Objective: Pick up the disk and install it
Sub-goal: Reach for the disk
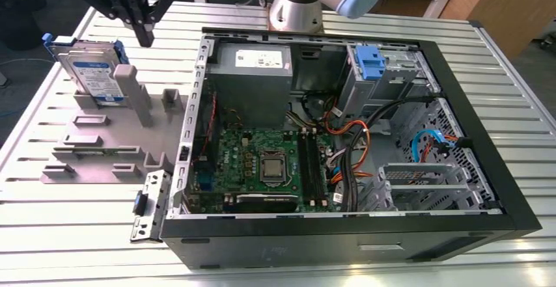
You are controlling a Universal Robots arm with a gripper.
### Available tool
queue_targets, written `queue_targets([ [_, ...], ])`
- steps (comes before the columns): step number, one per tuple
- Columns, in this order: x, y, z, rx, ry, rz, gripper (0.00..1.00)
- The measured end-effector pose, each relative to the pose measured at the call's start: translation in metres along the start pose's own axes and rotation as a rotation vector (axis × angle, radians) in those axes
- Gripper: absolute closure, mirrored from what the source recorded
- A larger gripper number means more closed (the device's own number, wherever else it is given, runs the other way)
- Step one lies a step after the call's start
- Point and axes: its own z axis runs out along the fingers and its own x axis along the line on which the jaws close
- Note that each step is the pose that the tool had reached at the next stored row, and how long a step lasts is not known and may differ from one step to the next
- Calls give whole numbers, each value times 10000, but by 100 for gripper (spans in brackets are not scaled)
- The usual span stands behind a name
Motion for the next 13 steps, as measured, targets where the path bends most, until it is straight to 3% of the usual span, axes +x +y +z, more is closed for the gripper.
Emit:
queue_targets([
  [13, 64, -5, 0, 0, 0, 0, 89],
])
